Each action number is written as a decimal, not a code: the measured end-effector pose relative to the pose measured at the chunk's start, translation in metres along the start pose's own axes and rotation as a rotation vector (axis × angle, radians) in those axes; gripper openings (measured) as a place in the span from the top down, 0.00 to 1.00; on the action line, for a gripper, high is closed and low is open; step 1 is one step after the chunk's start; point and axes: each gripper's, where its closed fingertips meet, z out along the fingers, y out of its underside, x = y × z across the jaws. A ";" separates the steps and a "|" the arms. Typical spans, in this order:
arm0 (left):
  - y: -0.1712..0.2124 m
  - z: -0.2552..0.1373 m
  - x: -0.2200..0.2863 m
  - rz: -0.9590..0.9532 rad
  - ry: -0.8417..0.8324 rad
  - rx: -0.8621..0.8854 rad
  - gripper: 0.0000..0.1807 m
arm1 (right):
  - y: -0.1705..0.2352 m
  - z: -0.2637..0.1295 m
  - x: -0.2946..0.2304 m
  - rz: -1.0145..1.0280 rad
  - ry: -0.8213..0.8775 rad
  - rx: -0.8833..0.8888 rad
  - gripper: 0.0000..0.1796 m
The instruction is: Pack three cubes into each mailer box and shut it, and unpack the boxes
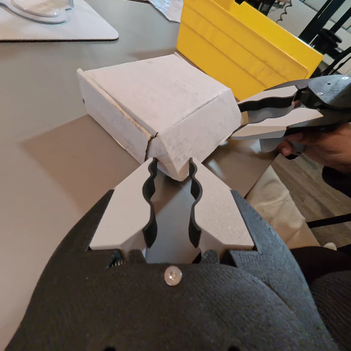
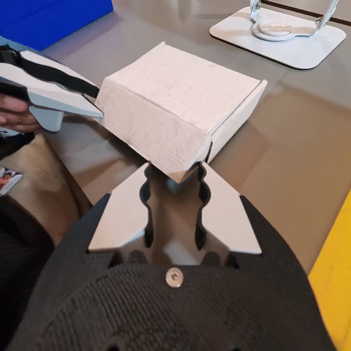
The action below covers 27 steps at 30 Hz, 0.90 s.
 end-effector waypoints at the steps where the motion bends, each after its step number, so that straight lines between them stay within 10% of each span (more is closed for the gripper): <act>1: 0.001 0.001 -0.001 0.010 -0.011 -0.008 0.82 | 0.003 0.001 0.001 -0.014 0.011 -0.021 0.73; 19: -0.005 0.000 0.001 0.023 0.022 0.006 0.85 | -0.008 -0.002 0.005 0.222 -0.119 0.049 0.67; 27: -0.001 0.005 -0.004 0.023 0.024 -0.029 0.87 | -0.003 -0.002 0.014 0.224 -0.127 0.012 0.79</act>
